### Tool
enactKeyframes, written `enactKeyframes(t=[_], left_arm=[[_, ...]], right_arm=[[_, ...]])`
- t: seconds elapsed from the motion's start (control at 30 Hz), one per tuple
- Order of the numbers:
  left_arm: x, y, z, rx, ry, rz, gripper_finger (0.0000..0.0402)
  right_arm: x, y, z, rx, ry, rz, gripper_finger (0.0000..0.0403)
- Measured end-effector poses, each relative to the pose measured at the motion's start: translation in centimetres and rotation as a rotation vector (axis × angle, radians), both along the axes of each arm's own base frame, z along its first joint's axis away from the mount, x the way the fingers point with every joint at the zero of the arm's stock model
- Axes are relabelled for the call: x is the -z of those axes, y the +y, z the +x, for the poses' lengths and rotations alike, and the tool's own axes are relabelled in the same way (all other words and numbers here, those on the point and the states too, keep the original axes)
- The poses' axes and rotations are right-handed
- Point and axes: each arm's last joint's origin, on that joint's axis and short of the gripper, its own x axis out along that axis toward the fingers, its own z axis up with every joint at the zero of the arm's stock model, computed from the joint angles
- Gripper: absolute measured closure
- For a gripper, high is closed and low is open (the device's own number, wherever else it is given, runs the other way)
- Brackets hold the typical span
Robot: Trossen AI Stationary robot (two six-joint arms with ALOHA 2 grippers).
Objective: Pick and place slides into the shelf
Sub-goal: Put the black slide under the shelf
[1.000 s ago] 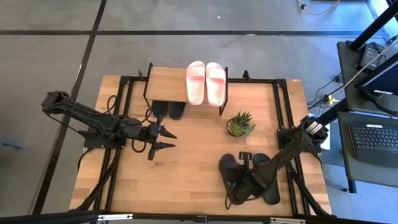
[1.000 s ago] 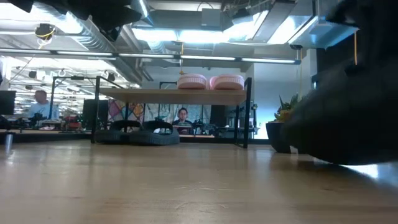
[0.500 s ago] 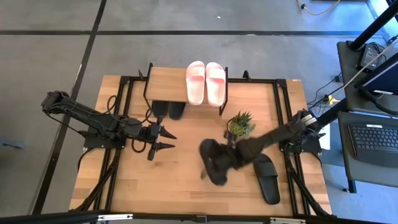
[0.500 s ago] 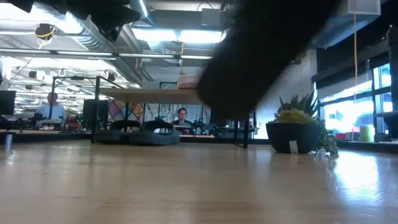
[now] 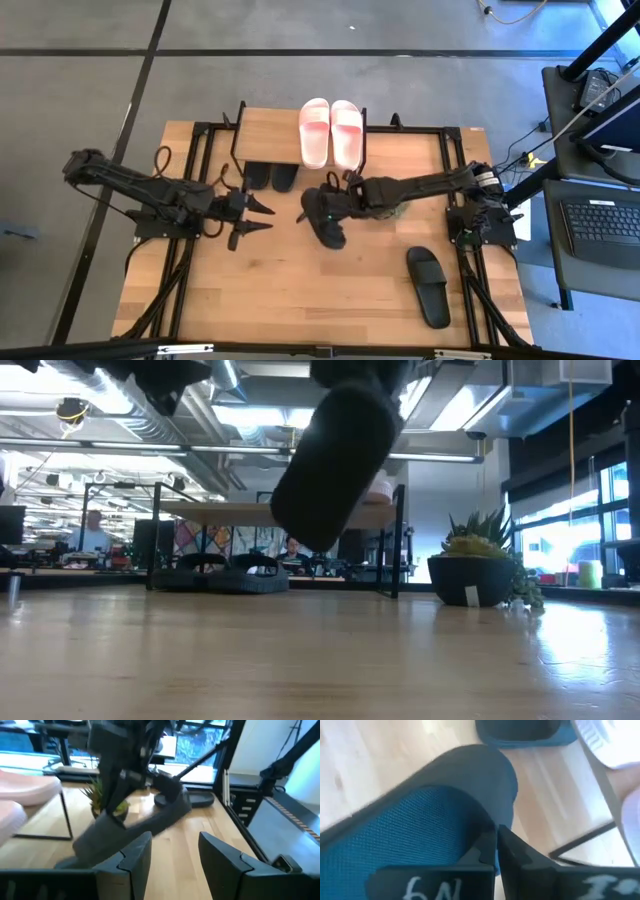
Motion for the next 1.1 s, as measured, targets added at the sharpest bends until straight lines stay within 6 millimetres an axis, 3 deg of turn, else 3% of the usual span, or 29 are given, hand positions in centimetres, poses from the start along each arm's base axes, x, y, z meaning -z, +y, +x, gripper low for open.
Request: enactKeyframes(t=[0.33, 0.63, 0.77, 1.1], left_arm=[[0.1, 0.8, -0.5, -0.031, 0.027, 0.045, 0.0246], [0.3, 1.7, -0.4, -0.082, 0.047, 0.052, 0.0246], [0.7, 1.9, -0.4, -0.084, 0.085, 0.057, 0.0246], [1.2, 1.9, -0.6, -0.083, 0.145, 0.068, 0.0246]], right_arm=[[4.8, -0.3, 2.0, 0.015, 0.116, -0.046, 0.0397], [7.9, -1.4, 3.3, 0.130, 0.115, -0.015, 0.0397], [8.8, -1.6, 3.8, 0.139, 0.103, -0.013, 0.0376], [8.8, -1.6, 4.0, 0.130, 0.084, 0.018, 0.0318]])
